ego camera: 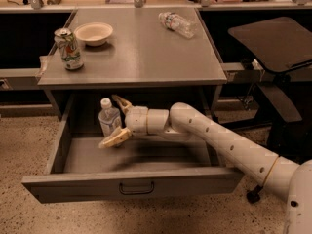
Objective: Place blue plastic bottle into top drawer
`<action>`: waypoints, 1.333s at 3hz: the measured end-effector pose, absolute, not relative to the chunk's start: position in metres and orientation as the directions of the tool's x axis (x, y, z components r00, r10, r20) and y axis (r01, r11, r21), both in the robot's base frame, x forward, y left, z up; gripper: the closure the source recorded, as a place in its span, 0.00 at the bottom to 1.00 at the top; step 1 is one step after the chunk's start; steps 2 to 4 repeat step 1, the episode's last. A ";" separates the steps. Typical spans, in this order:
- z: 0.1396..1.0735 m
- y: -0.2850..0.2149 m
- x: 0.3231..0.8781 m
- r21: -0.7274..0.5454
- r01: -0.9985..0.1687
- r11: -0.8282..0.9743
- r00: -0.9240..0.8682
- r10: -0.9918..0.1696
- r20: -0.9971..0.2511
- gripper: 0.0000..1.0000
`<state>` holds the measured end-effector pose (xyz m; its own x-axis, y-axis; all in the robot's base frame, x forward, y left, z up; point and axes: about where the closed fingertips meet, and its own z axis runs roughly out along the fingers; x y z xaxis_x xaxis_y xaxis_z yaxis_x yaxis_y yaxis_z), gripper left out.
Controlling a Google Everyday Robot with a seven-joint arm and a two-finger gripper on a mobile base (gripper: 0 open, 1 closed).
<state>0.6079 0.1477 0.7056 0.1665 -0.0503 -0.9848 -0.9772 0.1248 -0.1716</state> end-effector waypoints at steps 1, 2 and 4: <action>0.706 0.148 0.608 -0.172 -0.977 0.125 0.166 -0.050 -0.985 0.00; 0.706 0.148 0.608 -0.172 -0.977 0.125 0.166 -0.050 -0.985 0.00; 0.706 0.148 0.608 -0.172 -0.977 0.125 0.166 -0.050 -0.985 0.00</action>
Offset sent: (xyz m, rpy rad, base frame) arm 0.0000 0.0000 0.0000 0.0000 0.0000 0.0000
